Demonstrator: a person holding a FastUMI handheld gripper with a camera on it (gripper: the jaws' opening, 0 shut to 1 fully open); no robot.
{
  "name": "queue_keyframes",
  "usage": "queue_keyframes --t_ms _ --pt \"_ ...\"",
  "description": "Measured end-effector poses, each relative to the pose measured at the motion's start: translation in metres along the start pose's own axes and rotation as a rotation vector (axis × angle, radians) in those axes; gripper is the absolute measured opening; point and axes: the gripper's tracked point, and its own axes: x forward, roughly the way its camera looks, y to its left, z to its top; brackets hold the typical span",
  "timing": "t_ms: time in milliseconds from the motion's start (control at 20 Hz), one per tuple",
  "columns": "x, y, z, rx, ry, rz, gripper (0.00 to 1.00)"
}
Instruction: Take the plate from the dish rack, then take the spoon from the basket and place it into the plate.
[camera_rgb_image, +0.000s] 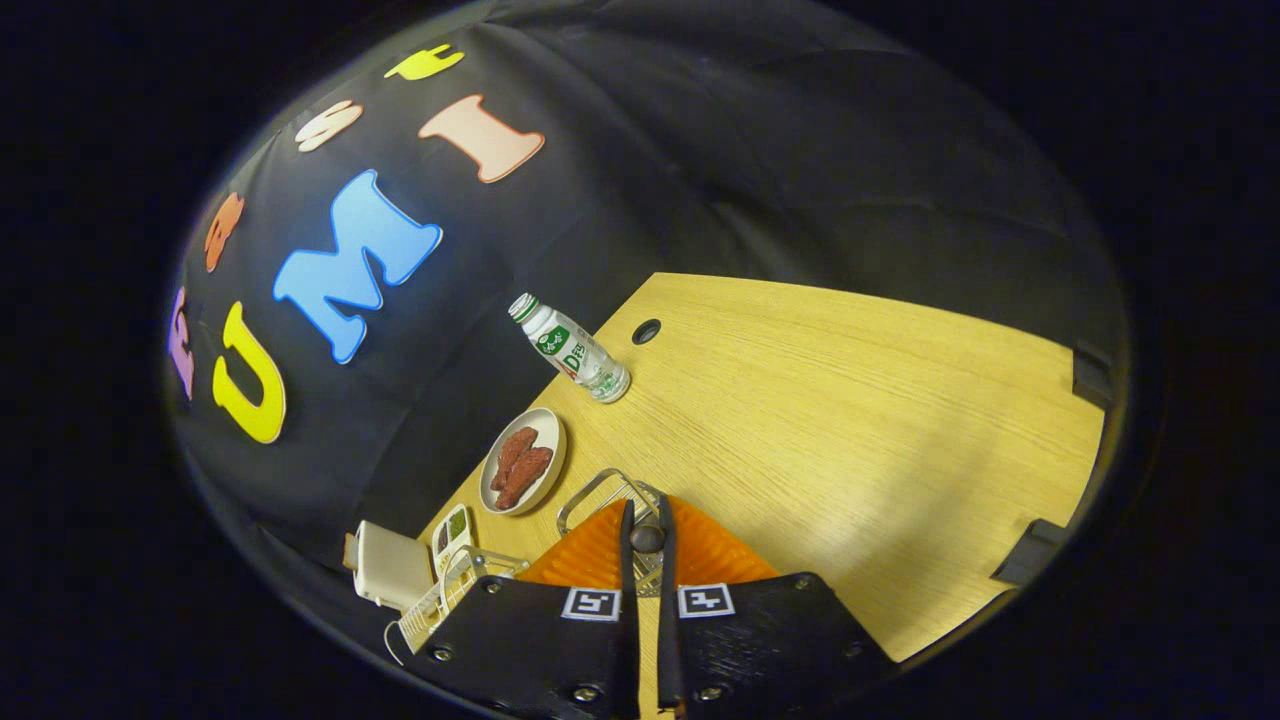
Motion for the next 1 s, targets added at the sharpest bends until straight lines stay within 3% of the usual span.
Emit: queue_keyframes --t_ms 550,1000 --pt "-0.077 0.043 0.043 -0.219 0.004 0.079 0.07" --pt "-0.146 0.115 -0.008 -0.36 0.138 0.271 0.07"
